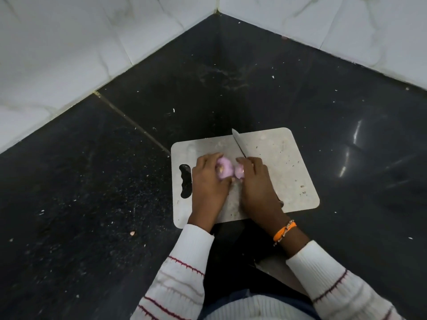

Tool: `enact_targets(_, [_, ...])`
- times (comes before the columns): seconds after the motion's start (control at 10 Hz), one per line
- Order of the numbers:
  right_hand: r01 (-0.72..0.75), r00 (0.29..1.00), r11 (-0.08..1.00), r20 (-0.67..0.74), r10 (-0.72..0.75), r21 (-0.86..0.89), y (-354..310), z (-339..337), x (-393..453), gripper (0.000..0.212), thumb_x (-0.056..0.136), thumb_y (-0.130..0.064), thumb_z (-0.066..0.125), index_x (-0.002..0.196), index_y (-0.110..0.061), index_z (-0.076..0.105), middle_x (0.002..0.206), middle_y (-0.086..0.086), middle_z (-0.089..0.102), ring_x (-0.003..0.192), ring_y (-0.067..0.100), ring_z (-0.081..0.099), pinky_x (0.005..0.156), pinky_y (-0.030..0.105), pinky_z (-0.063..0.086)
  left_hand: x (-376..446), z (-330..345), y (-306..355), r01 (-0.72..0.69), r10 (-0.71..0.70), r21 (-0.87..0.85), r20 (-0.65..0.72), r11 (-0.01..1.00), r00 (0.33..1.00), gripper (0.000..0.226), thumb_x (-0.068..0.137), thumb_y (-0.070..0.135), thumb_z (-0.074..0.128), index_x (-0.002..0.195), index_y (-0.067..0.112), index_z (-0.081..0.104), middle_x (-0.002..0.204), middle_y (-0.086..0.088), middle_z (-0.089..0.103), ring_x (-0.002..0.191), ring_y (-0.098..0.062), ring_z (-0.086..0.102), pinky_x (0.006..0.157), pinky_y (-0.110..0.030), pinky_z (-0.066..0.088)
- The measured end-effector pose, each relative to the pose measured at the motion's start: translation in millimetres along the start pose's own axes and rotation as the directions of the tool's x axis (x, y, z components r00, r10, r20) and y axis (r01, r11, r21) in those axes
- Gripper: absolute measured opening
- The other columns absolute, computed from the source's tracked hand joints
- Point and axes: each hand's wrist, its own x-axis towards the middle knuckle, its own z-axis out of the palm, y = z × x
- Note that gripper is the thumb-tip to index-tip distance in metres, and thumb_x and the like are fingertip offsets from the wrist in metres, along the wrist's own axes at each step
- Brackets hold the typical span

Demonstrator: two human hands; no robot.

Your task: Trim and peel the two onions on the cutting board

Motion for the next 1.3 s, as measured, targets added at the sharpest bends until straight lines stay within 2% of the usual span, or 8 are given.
enact_targets(0.1, [-0.012,1.000,0.990,0.013,0.013,-0.138,3.5,7.4,-3.4,0.040,0.077,0.008,0.055,0.116,-0.002,0.053,0.112,0.021,0.054,0.082,0.031,0.053,0.066,0.037,0.046,1.4,-2.5,-0.9,-0.002,0.001,0.008,0.030,1.000,1.000,0.059,0.069,0.008,0.078,0.124,0.015,0.057,0.126,-0.006,0.052,0.115,-0.023,0.050,0.096,-0.030,0.044])
enact_targets(0.4, [-0.121,0.992,0.966,-0.008,0.122,-0.227,25.6,-12.4,5.3,0.052,0.072,0.005,0.063,0.122,-0.004,0.052,0.114,0.022,0.055,0.089,0.037,0.053,0.068,0.038,0.044,1.1,10.7,2.3,-0.026,0.030,-0.039,0.110,0.999,0.994,0.058,0.073,0.008,0.076,0.126,0.018,0.055,0.127,-0.001,0.052,0.116,-0.017,0.049,0.095,-0.021,0.043])
enact_targets(0.5, [-0.144,0.989,0.977,0.000,0.146,-0.157,22.4,-18.7,8.2,0.049,0.078,-0.007,0.064,0.126,-0.008,0.052,0.120,0.018,0.055,0.098,0.036,0.050,0.073,0.036,0.036,2.8,15.1,5.8,-0.020,0.022,-0.017,0.108,1.000,0.994,0.060,0.073,0.009,0.077,0.128,0.017,0.054,0.129,-0.002,0.051,0.117,-0.018,0.048,0.092,-0.017,0.037])
enact_targets(0.7, [-0.277,0.961,0.946,-0.043,0.274,-0.167,39.9,-38.5,8.3,0.040,0.083,0.000,0.054,0.121,-0.008,0.057,0.121,0.019,0.054,0.103,0.039,0.047,0.081,0.042,0.041,-0.7,7.9,1.8,-0.046,0.037,0.042,0.200,0.998,0.979,0.074,0.075,0.003,0.074,0.140,0.016,0.043,0.150,-0.005,0.034,0.135,-0.023,0.034,0.110,-0.030,0.032])
enact_targets(0.9, [-0.320,0.946,0.942,0.028,0.324,-0.098,41.1,-42.8,5.7,0.032,0.082,0.002,0.050,0.110,-0.006,0.063,0.111,0.015,0.054,0.096,0.034,0.052,0.071,0.036,0.045,-2.8,5.1,2.3,-0.053,0.044,0.048,0.166,0.997,0.985,0.066,0.078,0.000,0.068,0.139,0.013,0.046,0.140,-0.005,0.045,0.128,-0.019,0.043,0.098,-0.011,0.026])
enact_targets(1.1, [-0.305,0.949,0.948,0.056,0.310,-0.086,40.9,-43.6,3.3,0.023,0.082,-0.002,0.054,0.102,-0.003,0.064,0.105,0.014,0.053,0.089,0.032,0.054,0.066,0.028,0.039,-0.6,7.9,4.8,-0.063,0.052,0.070,0.150,0.996,0.987,0.065,0.079,0.002,0.069,0.139,0.012,0.046,0.139,-0.005,0.046,0.126,-0.019,0.043,0.093,-0.006,0.023])
enact_targets(1.2, [-0.306,0.948,0.950,0.073,0.310,-0.063,44.0,-46.0,2.6,0.024,0.084,-0.007,0.055,0.106,-0.004,0.063,0.108,0.014,0.054,0.093,0.031,0.055,0.069,0.027,0.038,1.0,7.8,3.2,-0.072,0.053,0.091,0.191,0.993,0.980,0.067,0.081,0.007,0.068,0.142,0.015,0.042,0.142,-0.004,0.044,0.129,-0.020,0.041,0.097,-0.010,0.025])
enact_targets(1.3, [-0.291,0.956,0.955,0.023,0.293,-0.048,42.2,-51.8,6.6,0.027,0.085,-0.012,0.059,0.111,-0.008,0.063,0.114,0.011,0.056,0.097,0.029,0.055,0.073,0.030,0.041,4.4,5.1,11.1,-0.059,0.039,0.104,0.182,0.993,0.983,0.067,0.084,0.017,0.068,0.144,0.017,0.038,0.145,-0.003,0.041,0.131,-0.022,0.038,0.106,-0.027,0.030])
